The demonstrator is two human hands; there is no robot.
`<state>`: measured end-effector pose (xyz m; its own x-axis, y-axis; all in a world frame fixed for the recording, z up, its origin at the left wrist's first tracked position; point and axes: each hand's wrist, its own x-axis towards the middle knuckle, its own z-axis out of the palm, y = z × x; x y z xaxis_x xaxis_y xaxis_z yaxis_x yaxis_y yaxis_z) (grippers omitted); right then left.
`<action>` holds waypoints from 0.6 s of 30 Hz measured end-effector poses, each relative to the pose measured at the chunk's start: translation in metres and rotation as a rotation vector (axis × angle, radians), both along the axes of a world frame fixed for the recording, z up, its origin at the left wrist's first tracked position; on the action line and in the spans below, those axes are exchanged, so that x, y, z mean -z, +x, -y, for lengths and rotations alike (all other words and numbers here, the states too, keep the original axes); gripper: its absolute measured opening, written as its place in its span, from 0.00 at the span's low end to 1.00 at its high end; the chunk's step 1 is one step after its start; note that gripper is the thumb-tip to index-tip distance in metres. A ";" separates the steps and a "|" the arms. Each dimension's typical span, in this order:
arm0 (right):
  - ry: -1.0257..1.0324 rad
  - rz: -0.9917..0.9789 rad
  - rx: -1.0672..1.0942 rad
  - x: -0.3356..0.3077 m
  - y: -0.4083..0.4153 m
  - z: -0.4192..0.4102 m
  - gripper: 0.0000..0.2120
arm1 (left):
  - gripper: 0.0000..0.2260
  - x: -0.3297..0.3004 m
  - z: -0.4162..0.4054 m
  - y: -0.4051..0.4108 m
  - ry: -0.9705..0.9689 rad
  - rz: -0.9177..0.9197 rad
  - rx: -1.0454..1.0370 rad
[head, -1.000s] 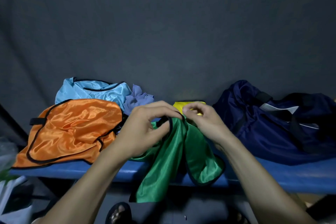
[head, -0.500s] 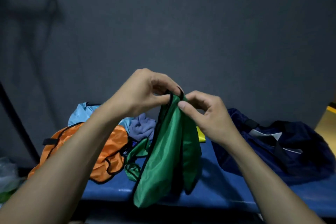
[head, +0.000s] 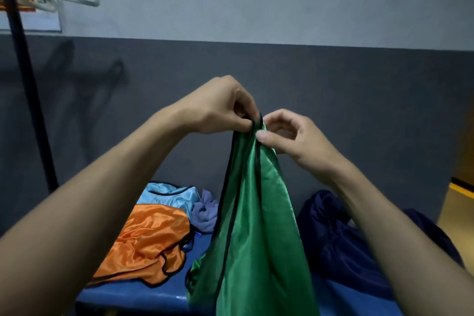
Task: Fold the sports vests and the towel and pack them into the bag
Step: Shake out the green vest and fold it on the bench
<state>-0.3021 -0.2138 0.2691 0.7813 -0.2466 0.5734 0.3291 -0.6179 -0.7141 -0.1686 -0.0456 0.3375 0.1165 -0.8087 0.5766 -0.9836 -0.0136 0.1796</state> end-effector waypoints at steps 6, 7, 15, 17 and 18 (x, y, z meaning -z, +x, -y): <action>-0.253 0.150 0.259 -0.014 -0.008 -0.016 0.06 | 0.08 -0.020 -0.004 -0.016 0.035 0.067 -0.102; -0.255 0.168 0.236 -0.016 -0.009 -0.018 0.09 | 0.07 -0.023 -0.004 -0.017 0.042 0.079 -0.113; -0.436 0.190 0.322 -0.012 -0.009 -0.026 0.06 | 0.07 -0.033 -0.003 -0.020 0.047 0.184 -0.119; -0.418 0.171 0.323 -0.012 -0.006 -0.023 0.03 | 0.07 -0.032 -0.004 -0.016 0.067 0.203 -0.100; -0.398 0.149 0.314 -0.011 -0.005 -0.021 0.03 | 0.07 -0.031 -0.005 -0.013 0.074 0.203 -0.091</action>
